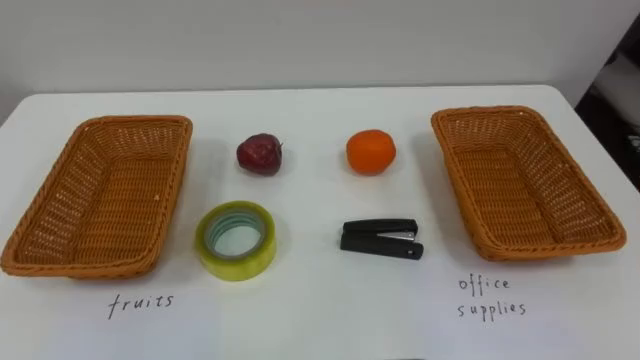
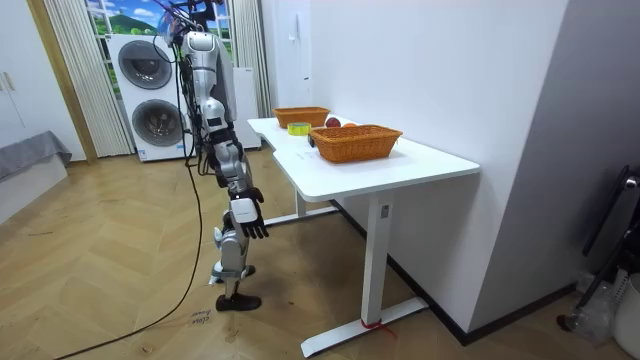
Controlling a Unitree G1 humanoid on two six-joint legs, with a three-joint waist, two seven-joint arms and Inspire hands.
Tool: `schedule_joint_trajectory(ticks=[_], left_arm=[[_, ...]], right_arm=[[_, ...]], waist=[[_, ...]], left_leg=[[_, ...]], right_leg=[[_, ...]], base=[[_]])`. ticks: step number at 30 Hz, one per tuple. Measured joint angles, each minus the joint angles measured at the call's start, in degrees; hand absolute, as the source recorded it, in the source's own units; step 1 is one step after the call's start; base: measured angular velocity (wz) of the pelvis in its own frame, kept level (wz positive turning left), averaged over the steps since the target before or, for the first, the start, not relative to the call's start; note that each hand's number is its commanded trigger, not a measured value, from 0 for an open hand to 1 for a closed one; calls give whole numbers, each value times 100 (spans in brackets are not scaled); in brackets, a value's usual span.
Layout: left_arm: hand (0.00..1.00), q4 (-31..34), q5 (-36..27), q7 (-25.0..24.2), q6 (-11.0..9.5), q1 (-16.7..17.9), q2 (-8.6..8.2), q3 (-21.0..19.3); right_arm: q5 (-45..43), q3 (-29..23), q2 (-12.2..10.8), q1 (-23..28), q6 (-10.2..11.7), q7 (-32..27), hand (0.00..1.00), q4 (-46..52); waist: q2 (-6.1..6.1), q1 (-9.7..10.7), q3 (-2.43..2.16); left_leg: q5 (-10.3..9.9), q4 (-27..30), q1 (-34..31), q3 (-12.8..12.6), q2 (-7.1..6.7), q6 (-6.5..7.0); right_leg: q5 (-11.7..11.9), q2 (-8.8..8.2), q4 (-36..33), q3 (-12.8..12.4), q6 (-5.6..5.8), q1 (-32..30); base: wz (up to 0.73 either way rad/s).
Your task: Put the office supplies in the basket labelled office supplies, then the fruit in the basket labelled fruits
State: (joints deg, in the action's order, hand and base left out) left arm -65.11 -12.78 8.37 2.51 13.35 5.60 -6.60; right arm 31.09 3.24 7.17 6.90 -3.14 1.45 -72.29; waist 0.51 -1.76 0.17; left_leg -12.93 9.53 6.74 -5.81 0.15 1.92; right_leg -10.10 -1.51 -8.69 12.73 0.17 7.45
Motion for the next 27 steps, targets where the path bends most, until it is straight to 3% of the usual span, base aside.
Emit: schedule_joint_trajectory(ticks=[17, 27], left_arm=[[0, -22, 1, 207, 109, 119, -4, 9], [0, -15, 14, 67, 125, 209, 15, -37]], right_arm=[[244, -75, -18, -2, -7, -3, 0, -146], [767, -540, -12, 257, -30, -146, 0, -140]], waist=[[-10, 46, 7], [9, 167, 5]], left_leg=[[-1, -33, -24, 1, -3, -1], [-13, -95, 95, 3, 4, -9]], right_leg=[[-3, 8, 72, 5, 4, -5], [-4, 40, 73, -111, 6, 60]], base=[[0], [-2]])
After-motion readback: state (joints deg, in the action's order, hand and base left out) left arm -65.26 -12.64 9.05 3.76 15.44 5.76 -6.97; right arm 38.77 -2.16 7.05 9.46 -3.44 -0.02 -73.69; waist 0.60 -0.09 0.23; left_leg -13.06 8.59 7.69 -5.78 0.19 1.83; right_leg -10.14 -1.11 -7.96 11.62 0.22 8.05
